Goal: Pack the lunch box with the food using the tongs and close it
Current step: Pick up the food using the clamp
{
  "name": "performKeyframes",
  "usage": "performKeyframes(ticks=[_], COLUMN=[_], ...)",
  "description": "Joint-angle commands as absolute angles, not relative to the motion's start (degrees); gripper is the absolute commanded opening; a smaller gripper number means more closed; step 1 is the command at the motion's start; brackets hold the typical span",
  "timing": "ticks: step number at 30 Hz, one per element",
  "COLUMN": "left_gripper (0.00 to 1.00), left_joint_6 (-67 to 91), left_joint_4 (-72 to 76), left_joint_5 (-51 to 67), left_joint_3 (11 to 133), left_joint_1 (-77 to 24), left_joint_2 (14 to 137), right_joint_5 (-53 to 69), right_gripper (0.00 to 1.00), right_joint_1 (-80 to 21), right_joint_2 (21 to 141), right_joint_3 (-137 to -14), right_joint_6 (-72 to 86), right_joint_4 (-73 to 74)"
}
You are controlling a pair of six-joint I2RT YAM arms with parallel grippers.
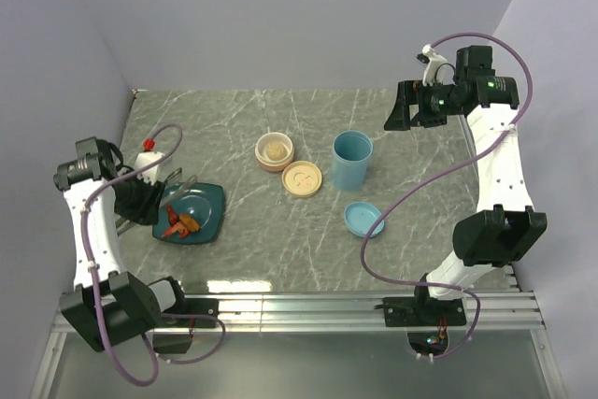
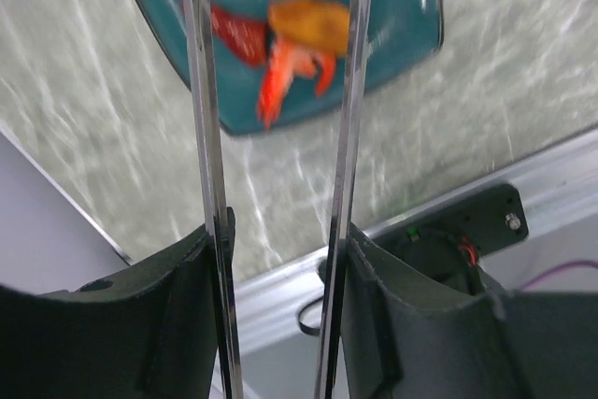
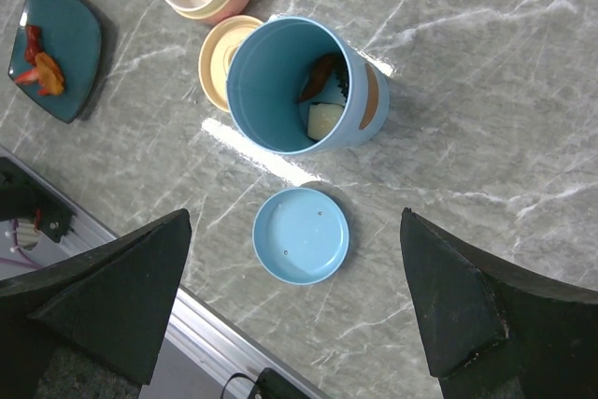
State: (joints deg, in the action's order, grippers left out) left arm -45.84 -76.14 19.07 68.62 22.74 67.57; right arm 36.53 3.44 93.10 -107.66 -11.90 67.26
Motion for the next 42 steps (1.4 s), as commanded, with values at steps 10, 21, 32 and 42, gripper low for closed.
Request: performKeyframes(ticks=[10,21,32,42], left_gripper=[0.51,0.45,0.48,0.47], left_joint_6=[-41.1,-35.7,-31.9,-32.1], left_joint_4=[-76.7,-75.8,-73.5,-71.6], left_joint_5=[9.3,6.1,4.0,4.7], left_joint_3=[57.3,54.5,55.3,55.9], left_joint_1=[27.1,27.2,27.2,27.1], left_joint_2=[57.1,58.8,62.7,66.8], right_joint_5=[36.7,36.9,37.1,36.9], right_gripper=[1.0,1.0,1.0,1.0], right_joint_1=[2.5,2.5,2.6,2.6], right_joint_2=[92.9,92.4,92.4,92.5], right_joint_3=[-107.3,-106.2,-105.9,-105.8], right_joint_6=[-13.1,-13.2,-13.3,-13.2], right_joint_4=[67.3,66.9,67.0,66.9])
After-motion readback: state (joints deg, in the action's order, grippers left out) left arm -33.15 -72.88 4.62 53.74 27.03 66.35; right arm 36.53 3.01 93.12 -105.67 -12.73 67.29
